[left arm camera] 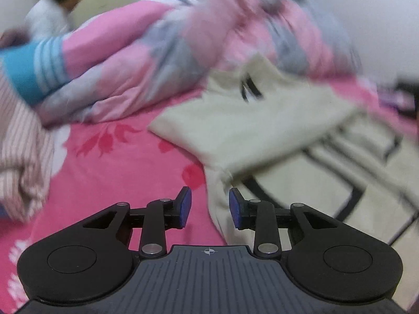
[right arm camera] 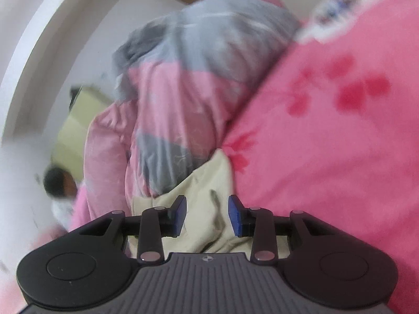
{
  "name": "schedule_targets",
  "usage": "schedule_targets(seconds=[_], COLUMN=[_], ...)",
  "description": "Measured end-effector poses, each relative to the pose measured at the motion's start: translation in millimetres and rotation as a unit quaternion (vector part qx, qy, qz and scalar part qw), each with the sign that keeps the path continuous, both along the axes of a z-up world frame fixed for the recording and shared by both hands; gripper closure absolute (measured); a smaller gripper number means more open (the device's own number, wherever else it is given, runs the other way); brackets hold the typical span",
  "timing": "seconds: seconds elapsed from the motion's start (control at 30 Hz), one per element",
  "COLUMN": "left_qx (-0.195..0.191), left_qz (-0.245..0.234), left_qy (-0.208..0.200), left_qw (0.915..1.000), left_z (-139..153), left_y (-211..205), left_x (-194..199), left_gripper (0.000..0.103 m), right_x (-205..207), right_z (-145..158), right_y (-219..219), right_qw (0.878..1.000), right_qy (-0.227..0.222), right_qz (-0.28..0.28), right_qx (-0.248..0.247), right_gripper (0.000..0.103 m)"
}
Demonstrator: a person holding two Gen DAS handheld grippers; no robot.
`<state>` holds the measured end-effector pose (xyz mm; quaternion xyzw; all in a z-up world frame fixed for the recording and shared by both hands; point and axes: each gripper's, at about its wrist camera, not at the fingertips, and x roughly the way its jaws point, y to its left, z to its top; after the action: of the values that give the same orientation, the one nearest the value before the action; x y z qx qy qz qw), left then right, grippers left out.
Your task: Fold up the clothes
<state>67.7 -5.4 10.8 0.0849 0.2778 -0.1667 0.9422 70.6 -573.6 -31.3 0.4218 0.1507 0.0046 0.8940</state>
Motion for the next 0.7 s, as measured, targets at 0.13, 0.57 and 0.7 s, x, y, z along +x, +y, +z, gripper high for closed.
schedule_targets(seconds=[0.13, 0.57, 0.7], left_qx=[-0.009, -0.045, -0.038], left_qz=[-0.001, -0.044, -0.024], left_qy=[-0.023, 0.007, 0.007], left_qw=[0.9997, 0.998, 0.999], left_z=[-4.0, -8.7, -20.2], left_y=[-18.6, -30.4, -43.1], left_x=[26.4, 69.3, 119.0], left_gripper=[0.072, 0.072, 0.071], right_x=[12.7, 57.1, 89.1], right_z=[29.8, 33.9, 38.5], right_y=[49.0, 99.8, 107.9], right_qw=[0.991, 0.943, 0.932], right_qy=[-0.013, 0.099, 0.096], right_qz=[0.062, 0.147, 0.155], right_qx=[-0.122, -0.281, -0.315], right_gripper=[0.066, 0.069, 0.069])
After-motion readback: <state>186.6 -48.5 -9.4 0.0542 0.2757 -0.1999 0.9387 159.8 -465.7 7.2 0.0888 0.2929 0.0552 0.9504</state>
